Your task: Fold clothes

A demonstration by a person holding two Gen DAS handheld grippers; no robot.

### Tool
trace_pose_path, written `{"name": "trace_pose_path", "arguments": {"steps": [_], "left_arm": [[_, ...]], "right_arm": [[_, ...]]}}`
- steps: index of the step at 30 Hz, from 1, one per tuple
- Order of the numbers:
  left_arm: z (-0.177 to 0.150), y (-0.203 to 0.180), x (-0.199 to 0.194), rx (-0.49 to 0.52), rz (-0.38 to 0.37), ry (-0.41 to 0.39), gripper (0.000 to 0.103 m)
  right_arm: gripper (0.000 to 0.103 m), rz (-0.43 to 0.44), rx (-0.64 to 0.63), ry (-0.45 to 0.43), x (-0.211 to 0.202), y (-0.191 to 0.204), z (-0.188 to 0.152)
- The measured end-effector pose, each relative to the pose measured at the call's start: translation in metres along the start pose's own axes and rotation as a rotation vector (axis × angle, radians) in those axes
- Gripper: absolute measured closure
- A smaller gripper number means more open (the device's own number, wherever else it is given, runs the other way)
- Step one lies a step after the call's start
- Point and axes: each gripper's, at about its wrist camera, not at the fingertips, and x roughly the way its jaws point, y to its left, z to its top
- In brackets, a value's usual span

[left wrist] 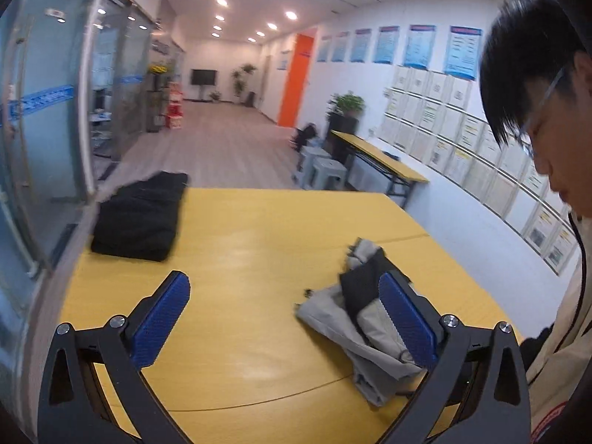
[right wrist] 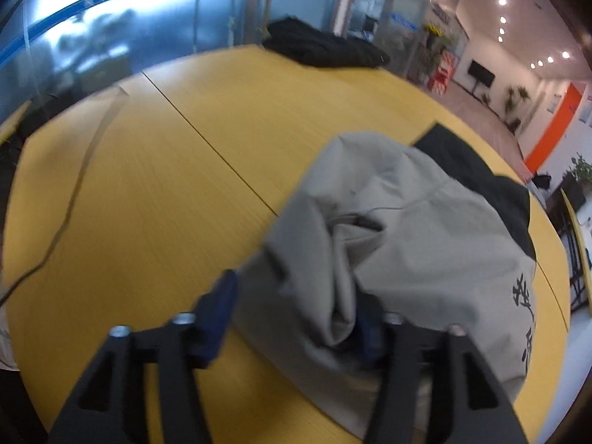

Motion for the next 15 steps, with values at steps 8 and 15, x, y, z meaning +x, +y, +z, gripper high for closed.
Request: {"name": "trace_pose_path", "arguments": {"steps": [8,15], "left_arm": [[-0.035,-0.006,0.065,-0.093,-0.122,0.029,0.0],[-0.046,-0.005,0.096,-0.109,-0.156,0.047,0.0]], "right_arm": [[0.016,-0.117,-0.05,-0.121,-0.037,-0.013,-0.02],[0.06,-0.138,-0.149,-0.114,0.024,0.005,0.001]]}}
